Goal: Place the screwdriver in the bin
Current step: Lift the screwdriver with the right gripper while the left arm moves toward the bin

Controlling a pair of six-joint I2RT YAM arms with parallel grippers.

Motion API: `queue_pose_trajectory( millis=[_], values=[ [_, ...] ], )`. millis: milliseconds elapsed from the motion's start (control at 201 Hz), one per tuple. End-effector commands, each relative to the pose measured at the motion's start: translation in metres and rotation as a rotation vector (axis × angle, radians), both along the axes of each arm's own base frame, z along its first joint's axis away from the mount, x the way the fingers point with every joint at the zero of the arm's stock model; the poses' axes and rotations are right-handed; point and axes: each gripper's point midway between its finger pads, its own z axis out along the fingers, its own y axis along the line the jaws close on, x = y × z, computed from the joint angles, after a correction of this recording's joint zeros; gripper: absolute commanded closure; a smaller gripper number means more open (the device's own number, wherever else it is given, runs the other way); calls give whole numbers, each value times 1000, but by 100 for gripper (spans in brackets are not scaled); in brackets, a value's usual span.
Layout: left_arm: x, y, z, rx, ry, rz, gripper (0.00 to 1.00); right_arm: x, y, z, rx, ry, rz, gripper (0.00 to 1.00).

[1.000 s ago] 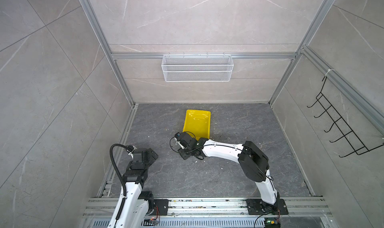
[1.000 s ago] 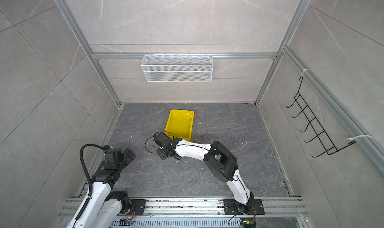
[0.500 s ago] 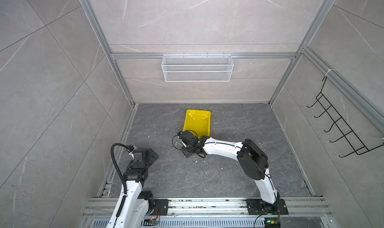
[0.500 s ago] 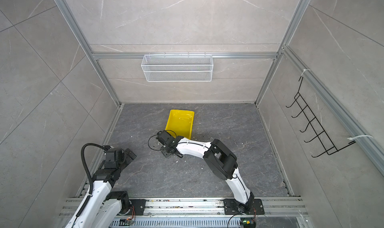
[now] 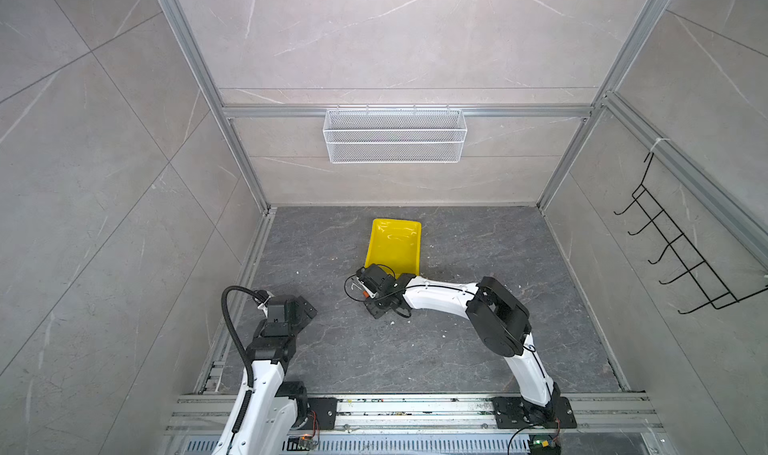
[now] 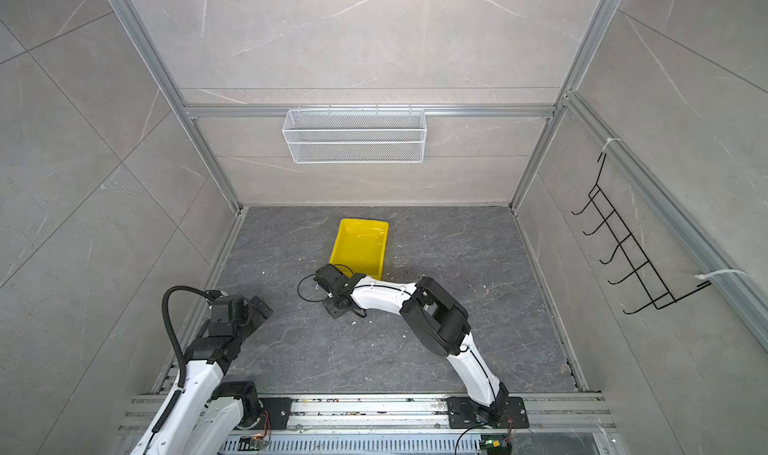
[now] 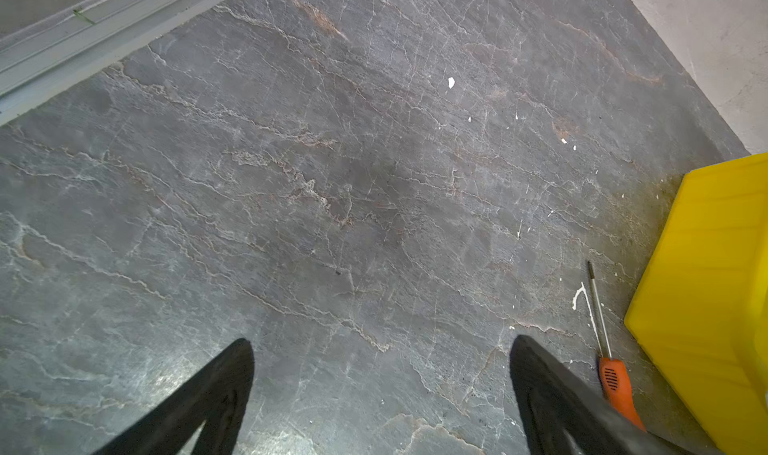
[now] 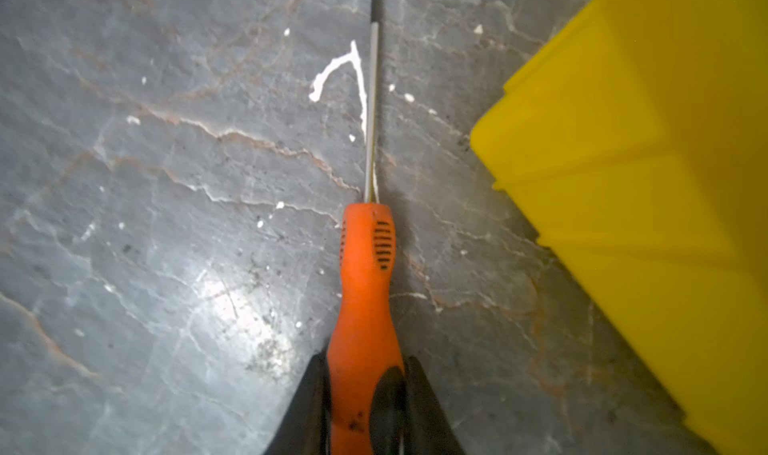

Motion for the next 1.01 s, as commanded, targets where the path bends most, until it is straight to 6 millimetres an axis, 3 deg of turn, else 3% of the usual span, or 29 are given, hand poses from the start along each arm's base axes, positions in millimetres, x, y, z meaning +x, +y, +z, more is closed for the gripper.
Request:
queue_pose_trajectory(
  millis=[0, 110, 309, 403, 453, 528, 577, 647, 752, 891, 1001],
  values=[
    [8, -1, 8, 4, -39, -17, 2, -21, -8, -4, -50, 15, 31, 87],
    [13, -10, 9, -5, -50, -81, 3, -35, -19, 14, -41, 2, 29, 94],
    [36, -56, 17, -4, -113, -313, 0, -46, -57, 63, 72, -70, -96, 97],
    [44, -93, 24, 127, -103, -439, 0, -48, -74, 83, 121, -111, -163, 98],
    [48, -123, 30, 188, -122, -525, 0, -46, -86, 89, 128, -140, -217, 97],
    [54, -168, 35, 252, -135, -665, 0, -37, -116, 89, 83, -215, -344, 98],
    [59, -186, 35, 278, -113, -731, 0, -31, -133, 86, 53, -254, -416, 100],
    [63, -191, 28, 308, -56, -759, 0, -26, -145, 86, 41, -279, -469, 100],
    [65, -188, 24, 370, -37, -787, 0, -21, -145, 90, 54, -306, -497, 100],
    [58, -172, 21, 422, -70, -769, 0, -10, -134, 104, 117, -318, -533, 100],
    [54, -172, 23, 392, -116, -778, 0, 7, -122, 121, 219, -287, -598, 100]
  ],
)
